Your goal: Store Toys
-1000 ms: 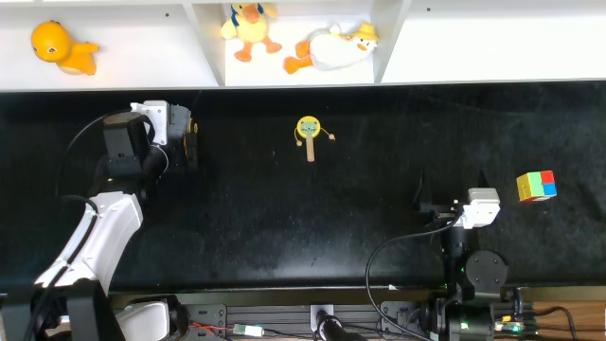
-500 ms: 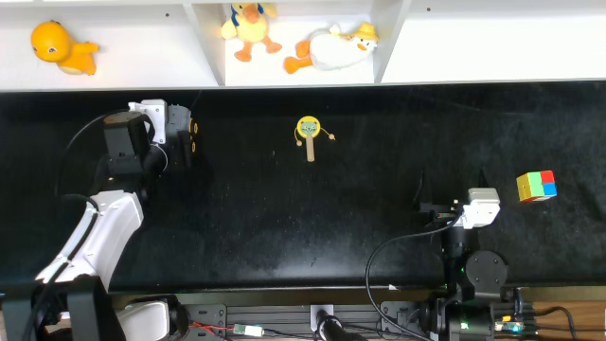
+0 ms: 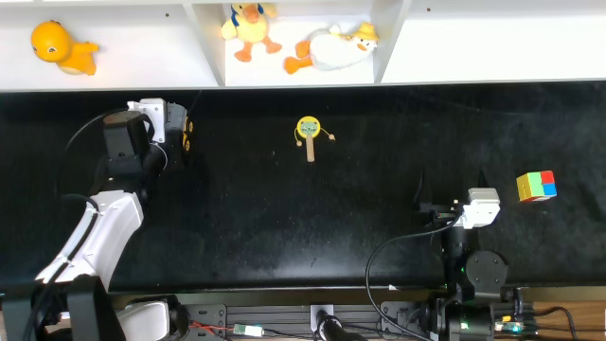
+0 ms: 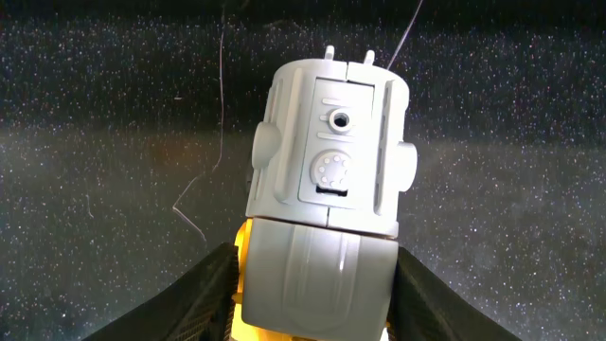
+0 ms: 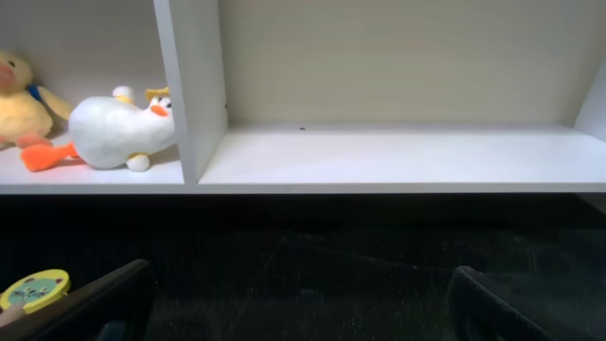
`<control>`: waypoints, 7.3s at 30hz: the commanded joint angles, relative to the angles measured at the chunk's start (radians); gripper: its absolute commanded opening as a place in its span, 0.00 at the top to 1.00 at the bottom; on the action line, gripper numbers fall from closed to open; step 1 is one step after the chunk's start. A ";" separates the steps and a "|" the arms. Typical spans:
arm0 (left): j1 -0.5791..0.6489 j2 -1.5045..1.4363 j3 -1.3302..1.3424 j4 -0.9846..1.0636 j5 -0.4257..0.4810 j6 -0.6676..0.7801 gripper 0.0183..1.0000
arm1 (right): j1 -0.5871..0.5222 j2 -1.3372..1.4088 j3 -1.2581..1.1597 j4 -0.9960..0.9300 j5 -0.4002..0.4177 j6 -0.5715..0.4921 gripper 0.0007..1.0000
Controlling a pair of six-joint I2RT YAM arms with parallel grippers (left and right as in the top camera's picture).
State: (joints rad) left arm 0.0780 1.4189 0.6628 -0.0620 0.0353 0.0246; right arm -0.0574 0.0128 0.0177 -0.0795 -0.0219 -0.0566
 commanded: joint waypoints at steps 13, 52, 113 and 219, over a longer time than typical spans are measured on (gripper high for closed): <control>-0.006 -0.134 -0.003 -0.109 -0.023 0.000 0.61 | -0.002 -0.008 -0.013 0.004 -0.003 -0.002 0.00; -0.006 -0.198 0.008 0.205 -0.026 -0.030 0.64 | -0.002 -0.008 -0.013 0.004 -0.003 -0.002 0.00; -0.006 0.148 0.289 0.293 0.041 -0.034 0.66 | -0.002 -0.008 -0.013 0.004 -0.003 -0.002 0.00; -0.121 -1.156 -0.558 0.362 -0.056 0.053 0.00 | -0.002 -0.008 -0.013 0.004 -0.003 -0.002 0.00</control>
State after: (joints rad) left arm -0.0380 0.2955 0.1303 0.2996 0.0345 0.0620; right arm -0.0574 0.0128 0.0177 -0.0795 -0.0223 -0.0563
